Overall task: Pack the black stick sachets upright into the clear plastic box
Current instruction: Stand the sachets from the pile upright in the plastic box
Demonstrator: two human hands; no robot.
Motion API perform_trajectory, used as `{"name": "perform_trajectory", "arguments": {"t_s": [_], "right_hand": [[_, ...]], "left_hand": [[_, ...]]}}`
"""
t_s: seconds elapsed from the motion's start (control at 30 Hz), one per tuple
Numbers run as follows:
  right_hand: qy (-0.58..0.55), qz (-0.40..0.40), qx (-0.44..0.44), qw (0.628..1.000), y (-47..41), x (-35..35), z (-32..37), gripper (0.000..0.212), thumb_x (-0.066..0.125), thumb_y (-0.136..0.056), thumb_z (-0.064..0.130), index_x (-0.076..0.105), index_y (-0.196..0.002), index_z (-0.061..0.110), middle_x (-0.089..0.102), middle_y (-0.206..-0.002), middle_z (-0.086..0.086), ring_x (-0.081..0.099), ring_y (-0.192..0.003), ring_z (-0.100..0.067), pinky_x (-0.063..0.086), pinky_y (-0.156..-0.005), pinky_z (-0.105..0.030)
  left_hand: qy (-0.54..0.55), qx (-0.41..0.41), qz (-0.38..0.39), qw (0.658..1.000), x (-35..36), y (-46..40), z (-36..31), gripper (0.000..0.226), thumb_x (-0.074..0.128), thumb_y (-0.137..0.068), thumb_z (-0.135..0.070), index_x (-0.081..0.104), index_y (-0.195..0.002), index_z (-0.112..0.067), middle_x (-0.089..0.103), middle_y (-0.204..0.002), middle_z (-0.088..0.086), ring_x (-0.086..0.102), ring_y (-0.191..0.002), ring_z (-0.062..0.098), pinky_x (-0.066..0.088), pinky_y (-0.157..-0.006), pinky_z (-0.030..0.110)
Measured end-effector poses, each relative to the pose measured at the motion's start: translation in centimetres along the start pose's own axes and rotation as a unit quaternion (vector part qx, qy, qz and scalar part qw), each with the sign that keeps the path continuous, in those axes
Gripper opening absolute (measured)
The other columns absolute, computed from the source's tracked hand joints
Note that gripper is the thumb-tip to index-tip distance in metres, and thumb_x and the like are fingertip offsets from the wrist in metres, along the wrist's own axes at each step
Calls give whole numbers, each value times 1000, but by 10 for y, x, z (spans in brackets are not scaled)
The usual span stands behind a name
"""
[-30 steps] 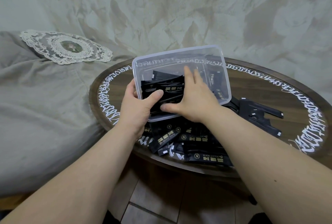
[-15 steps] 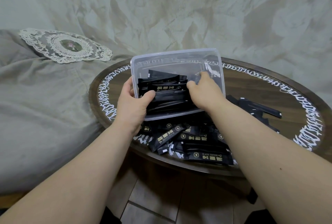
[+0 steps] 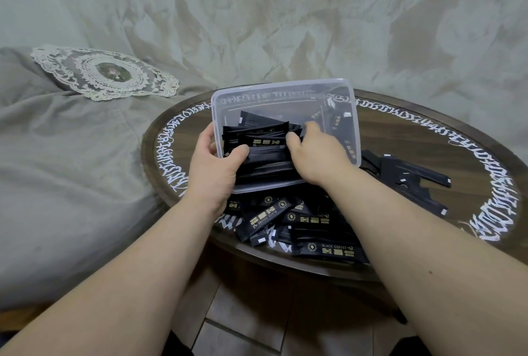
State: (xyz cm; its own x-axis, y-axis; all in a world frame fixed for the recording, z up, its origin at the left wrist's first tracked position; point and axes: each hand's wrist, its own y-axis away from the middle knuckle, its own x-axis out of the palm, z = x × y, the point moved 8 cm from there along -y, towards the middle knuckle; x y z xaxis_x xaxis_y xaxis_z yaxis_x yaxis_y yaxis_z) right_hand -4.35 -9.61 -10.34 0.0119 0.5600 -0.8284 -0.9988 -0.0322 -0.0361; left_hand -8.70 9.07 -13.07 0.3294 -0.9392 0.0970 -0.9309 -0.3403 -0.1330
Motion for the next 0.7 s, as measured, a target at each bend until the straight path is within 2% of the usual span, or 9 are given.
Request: {"name": "perform_trajectory", "arguments": {"t_s": [0.1,0.17,0.27,0.37,0.5,0.57,0.7], "right_hand": [[-78,-8,-33,996,3,-4,6,49,31,-100,39,37,-141,12,56,-125,-15,48,-117,-32,31,-80,-30],[-94,-28,-37,995,1,-12,5,48,33,-100,40,40,-138,13,56,-128,-13,47,-119,-31,33,-83,-30],[-31,-6,-14,999,3,-4,0,58,31,-98,51,34,-139,10,53,-131,-19,48,-119,-36,39,-90,-38],[-16,44,-55,997,8,14,11,65,31,-97,55,24,-146,13,52,-133,-20,47,-122,-37,38,-95,-39],[-26,15,-84,996,8,6,16,69,34,-97,54,13,-151,15,38,-148,-15,38,-133,-33,33,-104,-39],[-12,16,-97,995,9,9,16,73,36,-95,56,8,-152,18,31,-152,-13,35,-136,-31,32,-107,-40],[22,33,-123,992,13,23,23,75,36,-95,57,6,-151,18,32,-150,-11,39,-132,-32,37,-102,-42]], "left_hand": [[-2,-5,-15,1000,-5,-2,0,66,70,-67,-17,51,-131,-23,72,-98,-2,69,-94,17,55,-90,39],[-5,-8,-23,1000,-10,-5,0,65,70,-69,-16,51,-130,-25,72,-96,-5,69,-94,17,54,-91,39],[-16,-3,-12,1000,-9,-3,-1,62,69,-75,-12,50,-132,-24,72,-98,-4,69,-94,14,54,-92,40],[-12,-6,-4,1000,-6,-2,1,66,68,-70,-16,49,-132,-23,71,-103,3,69,-95,18,55,-90,42],[-9,-4,2,1000,-8,-4,1,62,69,-75,-16,48,-133,-25,70,-107,3,69,-98,17,54,-92,44],[-11,-1,7,1000,-7,-4,2,64,68,-73,-20,48,-133,-25,69,-110,3,68,-100,17,53,-93,43],[-19,-3,3,1000,-5,-3,4,59,68,-80,-38,48,-134,-26,67,-115,-2,65,-105,10,50,-98,40]]}}
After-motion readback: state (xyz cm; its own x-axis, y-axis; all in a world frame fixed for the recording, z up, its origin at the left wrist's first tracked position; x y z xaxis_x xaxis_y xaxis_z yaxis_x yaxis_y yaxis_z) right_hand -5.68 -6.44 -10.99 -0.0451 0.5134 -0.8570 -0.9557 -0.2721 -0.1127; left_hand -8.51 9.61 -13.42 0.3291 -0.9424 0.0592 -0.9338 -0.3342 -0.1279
